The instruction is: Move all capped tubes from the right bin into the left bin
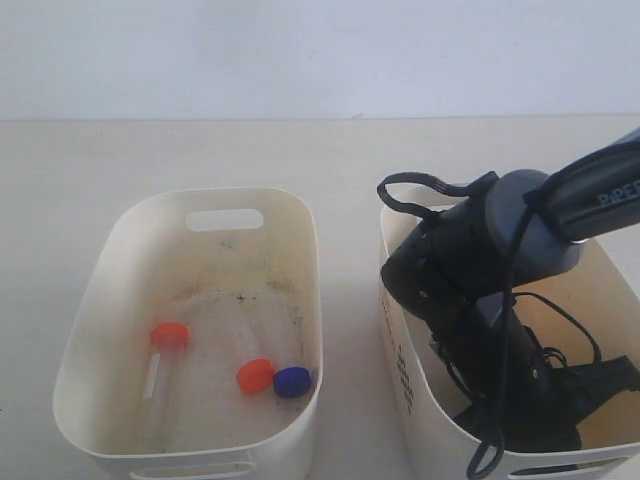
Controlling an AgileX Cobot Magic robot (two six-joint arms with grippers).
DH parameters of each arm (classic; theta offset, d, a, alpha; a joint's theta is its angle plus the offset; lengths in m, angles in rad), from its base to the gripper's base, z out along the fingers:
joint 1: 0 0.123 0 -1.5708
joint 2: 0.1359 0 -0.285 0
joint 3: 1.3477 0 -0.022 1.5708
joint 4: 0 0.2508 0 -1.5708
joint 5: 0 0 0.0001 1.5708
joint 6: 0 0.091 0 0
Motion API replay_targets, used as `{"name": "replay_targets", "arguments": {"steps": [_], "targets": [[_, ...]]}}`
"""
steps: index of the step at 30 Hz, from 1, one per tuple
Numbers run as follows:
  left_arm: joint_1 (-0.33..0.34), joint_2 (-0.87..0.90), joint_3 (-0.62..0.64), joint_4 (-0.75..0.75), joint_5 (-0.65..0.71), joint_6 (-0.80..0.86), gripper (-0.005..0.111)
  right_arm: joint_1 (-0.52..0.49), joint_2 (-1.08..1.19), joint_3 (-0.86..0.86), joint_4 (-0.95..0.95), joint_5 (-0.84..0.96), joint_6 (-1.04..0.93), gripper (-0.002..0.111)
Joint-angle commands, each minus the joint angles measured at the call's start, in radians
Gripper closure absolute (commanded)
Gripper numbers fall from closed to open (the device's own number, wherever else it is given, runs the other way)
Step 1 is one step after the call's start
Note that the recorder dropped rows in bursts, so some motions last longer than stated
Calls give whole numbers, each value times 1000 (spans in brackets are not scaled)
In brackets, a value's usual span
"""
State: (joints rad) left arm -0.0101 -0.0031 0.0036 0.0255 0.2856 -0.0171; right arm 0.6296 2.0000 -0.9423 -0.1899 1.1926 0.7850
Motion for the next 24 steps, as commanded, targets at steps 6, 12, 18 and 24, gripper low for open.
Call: {"name": "replay_targets", "arguments": {"steps": [6, 12, 18, 24], "targets": [[0, 3, -4, -6, -8, -9, 102, -4, -31, 12, -55, -176, 51, 108], [0, 3, -4, -6, -8, -9, 102, -4, -121, 12, -164, -176, 129, 108], [0, 3, -4, -6, -8, -9, 102, -4, -173, 12, -236, -173, 133, 108], [0, 3, -4, -6, -8, -9, 102, -4, -173, 12, -288, -179, 87, 98]]}}
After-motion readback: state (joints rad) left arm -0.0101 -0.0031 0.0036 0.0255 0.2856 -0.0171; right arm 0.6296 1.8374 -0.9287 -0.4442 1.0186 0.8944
